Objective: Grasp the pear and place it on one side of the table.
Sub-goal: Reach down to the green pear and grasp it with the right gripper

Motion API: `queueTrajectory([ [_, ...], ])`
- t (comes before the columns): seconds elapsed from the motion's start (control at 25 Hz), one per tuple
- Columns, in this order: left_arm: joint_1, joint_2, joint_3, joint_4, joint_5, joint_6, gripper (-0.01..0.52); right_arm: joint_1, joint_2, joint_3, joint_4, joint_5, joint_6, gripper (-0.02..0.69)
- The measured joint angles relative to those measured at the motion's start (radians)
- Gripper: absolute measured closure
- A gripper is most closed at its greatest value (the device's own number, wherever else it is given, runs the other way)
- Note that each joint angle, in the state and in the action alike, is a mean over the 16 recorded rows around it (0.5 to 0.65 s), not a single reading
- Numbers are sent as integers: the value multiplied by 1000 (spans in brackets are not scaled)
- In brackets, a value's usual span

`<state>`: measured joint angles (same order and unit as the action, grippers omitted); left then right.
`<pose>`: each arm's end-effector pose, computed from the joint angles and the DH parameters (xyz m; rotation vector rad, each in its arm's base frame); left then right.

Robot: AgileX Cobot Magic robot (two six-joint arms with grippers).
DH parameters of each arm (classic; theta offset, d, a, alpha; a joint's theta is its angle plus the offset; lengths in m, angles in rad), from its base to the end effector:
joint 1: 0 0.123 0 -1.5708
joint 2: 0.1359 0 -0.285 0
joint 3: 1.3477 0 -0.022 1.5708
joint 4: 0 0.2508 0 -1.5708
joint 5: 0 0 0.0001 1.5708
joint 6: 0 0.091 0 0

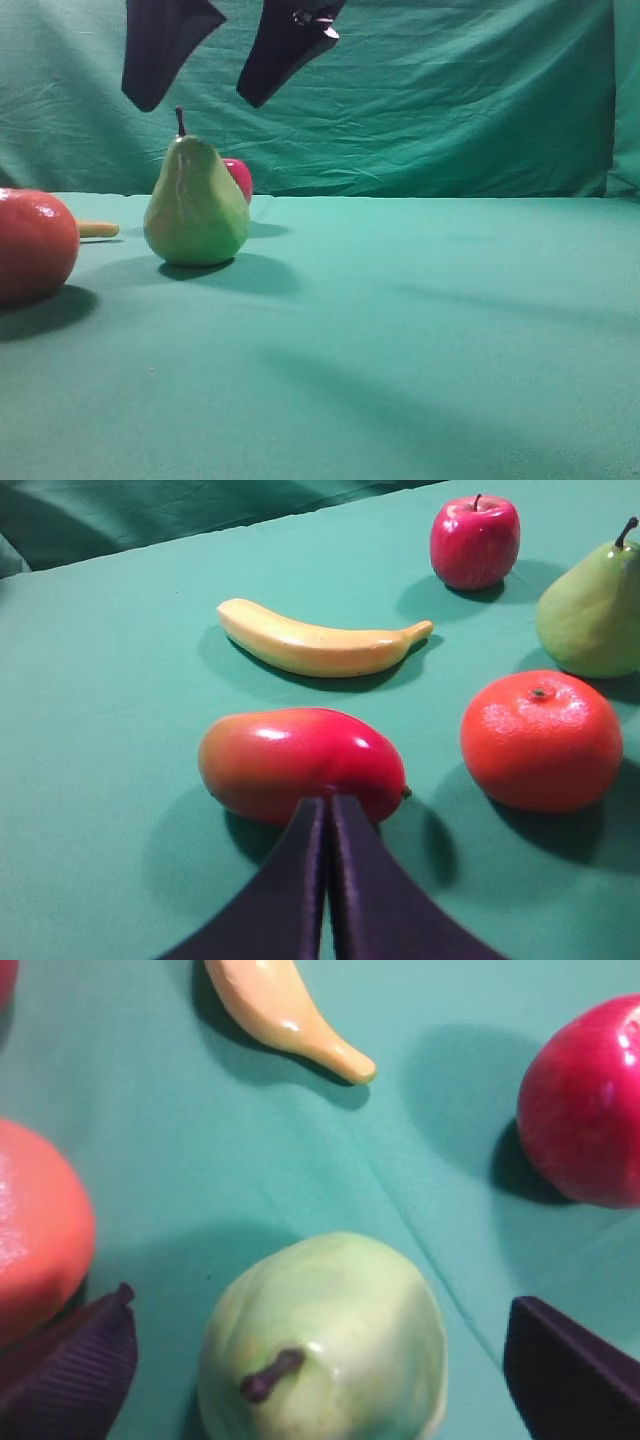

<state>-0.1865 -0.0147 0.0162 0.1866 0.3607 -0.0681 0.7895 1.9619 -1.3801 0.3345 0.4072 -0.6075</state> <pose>0.0528 -0.0039 0.1766 0.2233 1.8259 0.0044 0.2957 0.3150 0.2000 -1.3323 2.0902 0.3731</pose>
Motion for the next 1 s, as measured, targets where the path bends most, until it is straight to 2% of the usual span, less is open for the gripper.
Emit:
queueTrajectory([
  [0.36, 0, 0, 0, 0, 0, 0, 514, -15, 76, -27, -2, -42, 0, 114],
  [0.64, 0, 0, 0, 0, 0, 0, 514, -66, 5, -28, -6, 12, 19, 207],
  [1.0, 0, 0, 0, 0, 0, 0, 514, -269, -214, 76, -40, 146, 102, 215],
])
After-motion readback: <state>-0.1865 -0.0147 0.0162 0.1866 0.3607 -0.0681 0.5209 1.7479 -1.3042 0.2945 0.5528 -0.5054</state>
